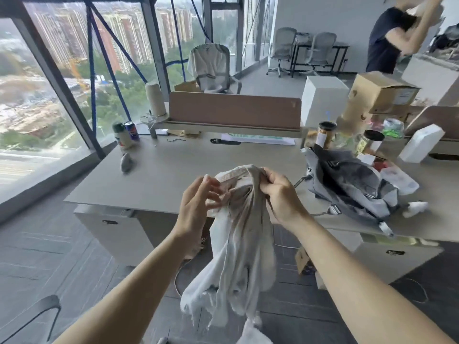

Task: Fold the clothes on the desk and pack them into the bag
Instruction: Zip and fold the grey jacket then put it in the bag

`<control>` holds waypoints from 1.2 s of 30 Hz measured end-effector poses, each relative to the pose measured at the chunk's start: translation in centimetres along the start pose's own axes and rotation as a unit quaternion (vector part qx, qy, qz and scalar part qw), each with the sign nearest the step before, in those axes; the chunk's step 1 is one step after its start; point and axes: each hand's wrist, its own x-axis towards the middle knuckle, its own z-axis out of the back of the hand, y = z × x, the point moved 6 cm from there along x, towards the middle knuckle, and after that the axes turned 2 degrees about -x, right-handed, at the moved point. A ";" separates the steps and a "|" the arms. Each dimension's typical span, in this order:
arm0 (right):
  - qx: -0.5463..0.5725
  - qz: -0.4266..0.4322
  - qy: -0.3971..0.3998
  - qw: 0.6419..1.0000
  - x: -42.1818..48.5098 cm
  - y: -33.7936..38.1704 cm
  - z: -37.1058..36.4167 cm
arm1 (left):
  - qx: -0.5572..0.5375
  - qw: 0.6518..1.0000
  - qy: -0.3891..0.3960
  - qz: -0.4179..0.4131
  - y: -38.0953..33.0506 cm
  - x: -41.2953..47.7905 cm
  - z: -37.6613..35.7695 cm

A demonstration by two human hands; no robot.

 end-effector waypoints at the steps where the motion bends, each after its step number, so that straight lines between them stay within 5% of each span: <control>1: 0.045 -0.013 0.016 0.999 2.0 0.0 0.0 | 0.030 0.998 -0.045 -0.014 0.3 1.8 1.5; 4: 0.089 -0.032 0.090 0.992 8.4 0.4 0.2 | 0.119 0.982 -0.142 -0.037 1.4 7.7 6.1; 6: 0.086 -0.031 0.140 0.986 12.3 1.2 0.3 | 0.171 0.976 -0.130 -0.040 1.9 11.5 7.6; 10: 0.088 -0.041 0.266 0.959 19.3 2.3 0.4 | 0.272 0.960 0.062 -0.024 2.2 17.6 5.4; 14: 0.016 -0.056 0.381 0.923 25.1 1.3 0.4 | 0.228 0.934 0.270 -0.059 0.5 20.9 -0.6; 18: -0.052 -0.052 0.410 0.909 29.0 0.3 0.3 | 0.293 0.921 0.226 -0.118 0.6 24.3 -3.4; 22: -0.093 -0.045 0.384 0.917 32.6 0.1 1.4 | 0.270 0.953 0.137 -0.023 2.3 27.7 -1.1; 26: -0.142 -0.021 0.371 0.918 35.3 0.3 2.9 | 0.194 0.970 0.143 -0.003 1.8 30.6 0.0; 30: -0.208 -0.012 0.270 0.940 39.4 -0.1 5.6 | 0.081 0.992 0.093 0.029 3.3 34.6 2.3; 36: -0.151 -0.042 0.077 0.985 44.8 0.3 6.9 | -0.043 0.993 0.087 0.064 2.4 41.9 5.1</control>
